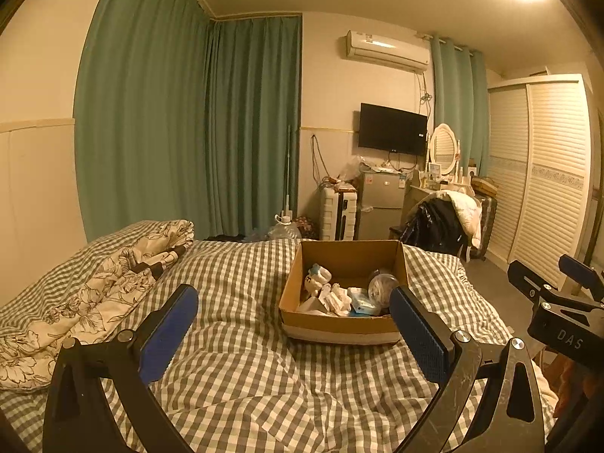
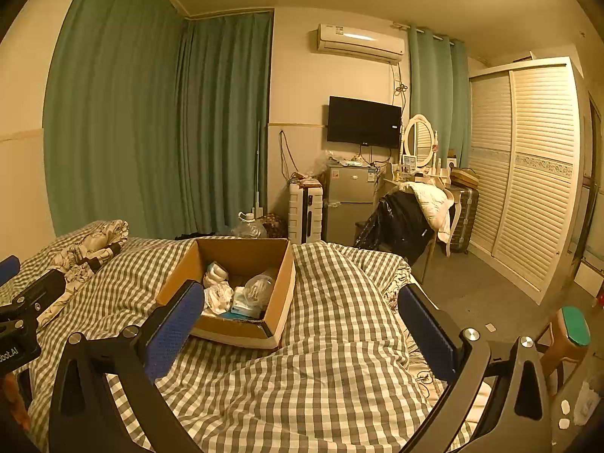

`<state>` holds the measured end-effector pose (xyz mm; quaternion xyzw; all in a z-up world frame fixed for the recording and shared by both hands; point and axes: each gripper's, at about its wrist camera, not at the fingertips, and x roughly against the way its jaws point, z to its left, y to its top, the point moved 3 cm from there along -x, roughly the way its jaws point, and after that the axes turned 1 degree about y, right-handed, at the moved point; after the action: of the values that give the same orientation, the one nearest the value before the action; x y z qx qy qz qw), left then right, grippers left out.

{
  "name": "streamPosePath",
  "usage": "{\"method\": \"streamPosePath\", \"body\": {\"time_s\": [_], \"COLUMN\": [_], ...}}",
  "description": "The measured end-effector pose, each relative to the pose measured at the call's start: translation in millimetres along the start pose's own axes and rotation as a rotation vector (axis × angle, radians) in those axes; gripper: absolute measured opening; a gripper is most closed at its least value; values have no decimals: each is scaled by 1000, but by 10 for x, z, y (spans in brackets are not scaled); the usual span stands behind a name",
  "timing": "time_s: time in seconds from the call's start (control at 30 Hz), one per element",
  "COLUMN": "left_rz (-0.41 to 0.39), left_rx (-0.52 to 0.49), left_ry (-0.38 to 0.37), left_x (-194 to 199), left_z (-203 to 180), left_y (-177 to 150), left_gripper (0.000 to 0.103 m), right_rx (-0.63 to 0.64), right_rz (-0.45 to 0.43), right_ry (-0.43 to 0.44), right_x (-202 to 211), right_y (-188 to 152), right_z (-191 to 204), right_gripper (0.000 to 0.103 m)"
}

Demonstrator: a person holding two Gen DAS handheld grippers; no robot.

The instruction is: Organize objects

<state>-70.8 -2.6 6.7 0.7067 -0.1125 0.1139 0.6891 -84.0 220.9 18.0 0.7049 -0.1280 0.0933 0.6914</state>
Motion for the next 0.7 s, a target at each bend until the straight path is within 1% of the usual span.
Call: {"method": "streamPosePath", "body": {"time_s": [0.7], "left_rz": [8], "left_rx": [-10], "left_ry": [-14], "left_x": [9], "left_z": [-33], "left_y": [-34], "left_gripper": [103], "right_rx": [3], "right_rz": [15], "right_ry": [2], "right_x": [-31], "right_y": [-45], "right_z": [49], "right_gripper": [103]}}
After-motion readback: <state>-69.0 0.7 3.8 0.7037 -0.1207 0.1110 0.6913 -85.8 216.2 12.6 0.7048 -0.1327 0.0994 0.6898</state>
